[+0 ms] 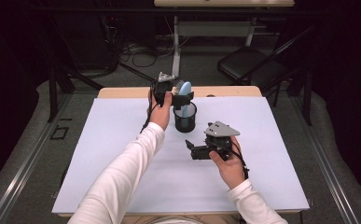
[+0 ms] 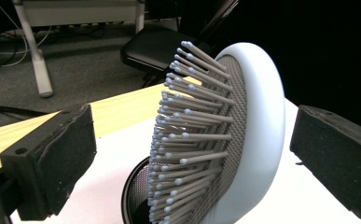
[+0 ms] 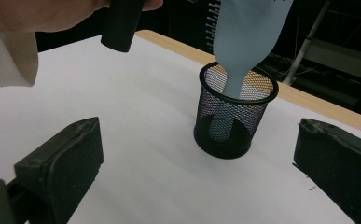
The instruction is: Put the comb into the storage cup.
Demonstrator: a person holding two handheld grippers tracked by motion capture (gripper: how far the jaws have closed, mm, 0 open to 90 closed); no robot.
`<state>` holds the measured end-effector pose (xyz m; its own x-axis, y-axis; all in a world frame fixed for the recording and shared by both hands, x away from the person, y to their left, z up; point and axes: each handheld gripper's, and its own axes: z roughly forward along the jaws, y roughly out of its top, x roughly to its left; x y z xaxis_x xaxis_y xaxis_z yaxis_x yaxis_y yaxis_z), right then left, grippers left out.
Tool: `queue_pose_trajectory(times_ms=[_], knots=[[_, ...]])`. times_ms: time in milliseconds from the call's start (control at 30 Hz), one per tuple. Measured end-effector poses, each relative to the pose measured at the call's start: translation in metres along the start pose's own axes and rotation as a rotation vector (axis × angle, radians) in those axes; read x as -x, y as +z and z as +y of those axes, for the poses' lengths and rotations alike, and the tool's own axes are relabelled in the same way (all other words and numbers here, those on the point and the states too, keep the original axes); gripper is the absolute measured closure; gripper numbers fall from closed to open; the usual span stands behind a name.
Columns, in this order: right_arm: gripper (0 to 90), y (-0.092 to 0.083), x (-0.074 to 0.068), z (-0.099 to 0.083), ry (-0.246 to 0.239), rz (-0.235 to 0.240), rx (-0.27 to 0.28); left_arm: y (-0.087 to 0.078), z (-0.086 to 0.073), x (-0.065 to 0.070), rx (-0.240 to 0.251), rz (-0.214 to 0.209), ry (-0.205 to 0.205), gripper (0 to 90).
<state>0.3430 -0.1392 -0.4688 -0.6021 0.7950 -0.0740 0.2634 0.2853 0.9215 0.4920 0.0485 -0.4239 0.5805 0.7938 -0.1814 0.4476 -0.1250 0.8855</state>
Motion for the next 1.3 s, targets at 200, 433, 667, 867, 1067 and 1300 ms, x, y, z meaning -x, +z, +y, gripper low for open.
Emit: queue_pose_trajectory(times_ms=[200,433,667,867,1067,1300], knots=[[0.4,0.000,0.001,0.000,0.002,0.004,-0.004,-0.002,0.001,0.000,0.000,-0.007,0.007,0.5],[0.0,0.000,0.002,0.000,0.007,-0.002,-0.012,-0.006,0.003,0.000,0.009,-0.014,-0.002,0.5],[0.0,0.001,0.004,0.000,0.019,-0.006,-0.017,-0.010,0.006,-0.005,0.005,-0.019,-0.001,0.5],[0.0,-0.001,0.004,-0.002,0.010,-0.014,-0.026,-0.018,0.009,-0.010,0.008,-0.011,0.004,0.6],[0.0,-0.002,0.005,-0.002,0.015,-0.021,-0.027,-0.029,0.012,-0.009,-0.001,-0.033,0.028,0.6],[0.0,-0.001,0.006,-0.002,0.022,-0.015,-0.028,-0.041,0.012,-0.004,-0.022,-0.061,0.049,0.6]])
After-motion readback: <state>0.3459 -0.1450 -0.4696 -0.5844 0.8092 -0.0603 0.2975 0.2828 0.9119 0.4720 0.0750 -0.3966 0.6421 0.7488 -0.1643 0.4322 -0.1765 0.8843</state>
